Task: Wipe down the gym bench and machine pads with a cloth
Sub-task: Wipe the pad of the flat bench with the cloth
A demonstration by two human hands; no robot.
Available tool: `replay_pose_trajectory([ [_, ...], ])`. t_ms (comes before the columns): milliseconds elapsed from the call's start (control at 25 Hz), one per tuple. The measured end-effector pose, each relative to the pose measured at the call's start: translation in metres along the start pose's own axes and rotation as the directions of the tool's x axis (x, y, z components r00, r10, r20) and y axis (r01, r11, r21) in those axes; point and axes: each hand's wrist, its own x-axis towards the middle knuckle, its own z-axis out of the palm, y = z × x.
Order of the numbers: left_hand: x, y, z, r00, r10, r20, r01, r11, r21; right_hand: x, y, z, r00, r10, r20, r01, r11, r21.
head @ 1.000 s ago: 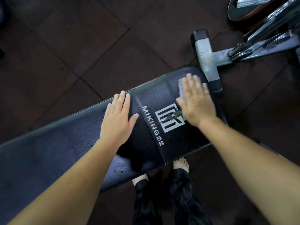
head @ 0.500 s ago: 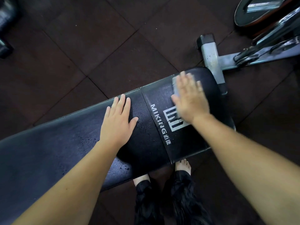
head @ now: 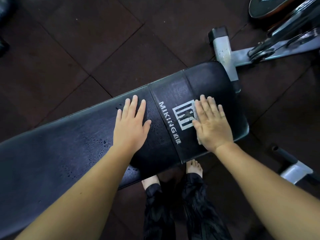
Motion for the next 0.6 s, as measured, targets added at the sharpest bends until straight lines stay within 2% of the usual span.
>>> replay_pose_trajectory([
  [80,-0.001,0.003,0.002,1.000,-0.010,-0.010,0.010,1.000,-0.012,0.006,-0.032,0.000,0.996,0.085,-0.040,-0.084,0.996,0.029],
  [200,-0.007,0.009,0.004,0.999,-0.011,-0.035,0.010,1.000,-0.024,-0.035,-0.074,0.023,0.990,-0.140,-0.006,0.139,0.990,-0.027],
  [280,-0.012,0.011,0.004,0.999,-0.008,-0.044,0.006,0.999,-0.037,-0.058,-0.048,0.033,0.982,-0.188,-0.030,0.186,0.980,-0.068],
  [360,-0.013,0.010,0.005,0.999,-0.008,-0.041,0.007,0.999,-0.032,-0.056,0.000,0.029,0.990,-0.090,-0.106,0.083,0.994,-0.068],
  [440,-0.014,0.010,0.006,0.999,-0.011,-0.033,0.010,0.999,-0.033,-0.037,0.046,0.011,0.983,0.149,-0.104,-0.146,0.989,0.032],
  [520,-0.014,0.011,0.006,0.999,-0.022,-0.027,0.021,0.999,-0.037,-0.007,0.055,-0.005,0.920,0.386,-0.065,-0.372,0.915,0.156],
  [560,-0.013,0.012,0.006,0.999,-0.027,-0.026,0.026,0.999,-0.040,0.004,0.039,-0.009,0.905,0.419,-0.072,-0.402,0.898,0.179],
  [600,-0.013,0.013,0.007,0.999,-0.029,-0.030,0.028,0.999,-0.046,0.007,0.020,-0.009,0.924,0.374,-0.082,-0.357,0.919,0.165],
])
